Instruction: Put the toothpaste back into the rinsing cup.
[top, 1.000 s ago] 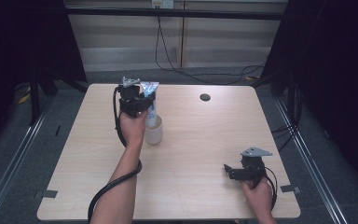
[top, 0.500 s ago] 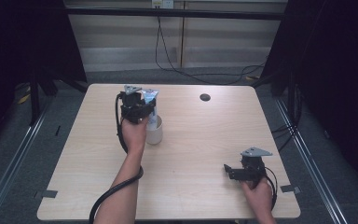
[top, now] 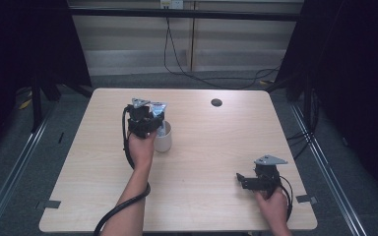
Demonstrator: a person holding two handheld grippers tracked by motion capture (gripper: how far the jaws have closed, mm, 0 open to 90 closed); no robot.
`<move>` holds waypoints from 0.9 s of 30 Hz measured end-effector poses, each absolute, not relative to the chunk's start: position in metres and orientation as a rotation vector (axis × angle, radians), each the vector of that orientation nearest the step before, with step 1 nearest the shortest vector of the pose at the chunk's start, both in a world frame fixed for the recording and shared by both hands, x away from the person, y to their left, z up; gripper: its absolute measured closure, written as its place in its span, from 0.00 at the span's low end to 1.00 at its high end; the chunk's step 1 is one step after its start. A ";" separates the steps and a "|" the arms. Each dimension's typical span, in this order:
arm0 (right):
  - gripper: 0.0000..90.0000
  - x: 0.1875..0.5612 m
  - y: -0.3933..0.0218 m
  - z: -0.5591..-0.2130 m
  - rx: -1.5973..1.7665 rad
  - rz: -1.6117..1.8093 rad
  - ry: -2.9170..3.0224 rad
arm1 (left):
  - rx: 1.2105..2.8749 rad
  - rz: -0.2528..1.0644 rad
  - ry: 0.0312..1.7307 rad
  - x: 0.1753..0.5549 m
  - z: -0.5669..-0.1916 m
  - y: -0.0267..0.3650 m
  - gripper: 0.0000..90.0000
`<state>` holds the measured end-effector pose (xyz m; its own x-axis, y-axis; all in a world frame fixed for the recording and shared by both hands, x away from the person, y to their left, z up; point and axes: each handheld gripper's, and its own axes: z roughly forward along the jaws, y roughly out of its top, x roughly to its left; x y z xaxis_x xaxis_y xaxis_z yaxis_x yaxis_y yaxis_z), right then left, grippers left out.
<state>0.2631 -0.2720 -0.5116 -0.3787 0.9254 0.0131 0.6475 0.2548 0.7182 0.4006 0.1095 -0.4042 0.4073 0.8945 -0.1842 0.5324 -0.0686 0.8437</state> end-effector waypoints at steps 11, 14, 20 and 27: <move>0.14 0.263 -0.272 -0.512 1.430 0.909 2.120 | 1.753 0.480 1.253 0.395 -0.412 0.107 0.71; 0.14 0.263 -0.272 -0.512 1.430 0.909 2.119 | 1.758 0.476 1.257 0.393 -0.415 0.106 0.71; 0.14 0.263 -0.272 -0.512 1.431 0.909 2.119 | 1.769 0.478 1.262 0.391 -0.418 0.106 0.70; 0.14 0.263 -0.272 -0.512 1.430 0.908 2.120 | 1.772 0.473 1.271 0.388 -0.423 0.107 0.70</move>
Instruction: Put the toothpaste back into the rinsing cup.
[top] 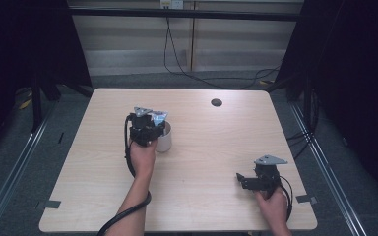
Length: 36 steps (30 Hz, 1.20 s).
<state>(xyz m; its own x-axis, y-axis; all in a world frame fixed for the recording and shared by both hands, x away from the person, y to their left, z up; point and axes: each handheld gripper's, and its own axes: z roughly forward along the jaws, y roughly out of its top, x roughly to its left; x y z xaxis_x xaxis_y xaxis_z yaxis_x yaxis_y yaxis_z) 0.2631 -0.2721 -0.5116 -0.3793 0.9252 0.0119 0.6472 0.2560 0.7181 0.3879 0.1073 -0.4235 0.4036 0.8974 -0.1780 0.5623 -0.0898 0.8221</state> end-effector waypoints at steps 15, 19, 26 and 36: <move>0.14 0.263 -0.272 -0.512 1.430 0.908 2.120 | 1.790 0.478 1.256 0.382 -0.427 0.109 0.68; 0.14 0.263 -0.272 -0.512 1.430 0.909 2.119 | 1.797 0.482 1.247 0.379 -0.427 0.109 0.67; 0.14 0.263 -0.272 -0.512 1.431 0.908 2.119 | 1.811 0.498 1.224 0.373 -0.425 0.109 0.63; 0.14 0.263 -0.272 -0.512 1.430 0.908 2.119 | 1.827 0.503 1.212 0.371 -0.423 0.110 0.61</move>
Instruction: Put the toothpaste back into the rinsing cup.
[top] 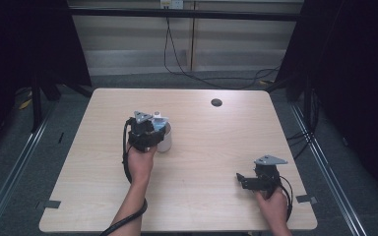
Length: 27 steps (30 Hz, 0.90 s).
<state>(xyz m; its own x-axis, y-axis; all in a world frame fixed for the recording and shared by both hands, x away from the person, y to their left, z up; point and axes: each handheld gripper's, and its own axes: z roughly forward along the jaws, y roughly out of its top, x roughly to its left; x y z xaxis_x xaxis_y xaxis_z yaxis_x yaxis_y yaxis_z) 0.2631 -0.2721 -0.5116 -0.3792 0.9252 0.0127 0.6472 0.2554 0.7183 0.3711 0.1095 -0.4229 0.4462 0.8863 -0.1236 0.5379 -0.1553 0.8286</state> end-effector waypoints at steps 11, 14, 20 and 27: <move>0.14 0.263 -0.272 -0.512 1.433 0.911 2.118 | 1.840 0.514 1.213 0.370 -0.424 0.107 0.56; 0.14 0.263 -0.272 -0.512 1.431 0.908 2.119 | 1.842 0.519 1.220 0.370 -0.424 0.107 0.54; 0.14 0.263 -0.272 -0.512 1.433 0.910 2.118 | 1.846 0.531 1.220 0.370 -0.424 0.108 0.48; 0.14 0.263 -0.272 -0.512 1.430 0.908 2.120 | 1.849 0.541 1.212 0.370 -0.420 0.108 0.42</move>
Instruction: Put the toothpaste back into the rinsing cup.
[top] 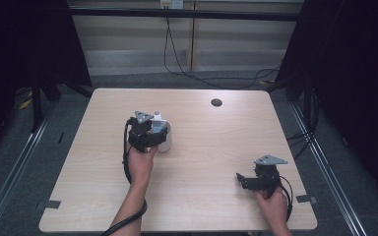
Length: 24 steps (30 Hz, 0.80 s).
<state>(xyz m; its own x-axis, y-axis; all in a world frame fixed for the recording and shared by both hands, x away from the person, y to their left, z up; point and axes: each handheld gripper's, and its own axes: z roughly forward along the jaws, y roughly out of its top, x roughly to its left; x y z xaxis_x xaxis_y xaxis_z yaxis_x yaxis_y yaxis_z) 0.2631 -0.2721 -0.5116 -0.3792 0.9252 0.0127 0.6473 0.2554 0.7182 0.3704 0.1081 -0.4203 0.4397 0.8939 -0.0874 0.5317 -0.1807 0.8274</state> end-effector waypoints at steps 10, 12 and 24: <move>0.14 0.263 -0.272 -0.512 1.431 0.909 2.119 | 1.842 0.537 1.206 0.370 -0.420 0.110 0.31; 0.14 0.263 -0.272 -0.512 1.431 0.909 2.119 | 1.848 0.537 1.204 0.370 -0.420 0.110 0.30; 0.14 0.263 -0.272 -0.512 1.430 0.909 2.120 | 1.839 0.541 1.197 0.366 -0.418 0.116 0.22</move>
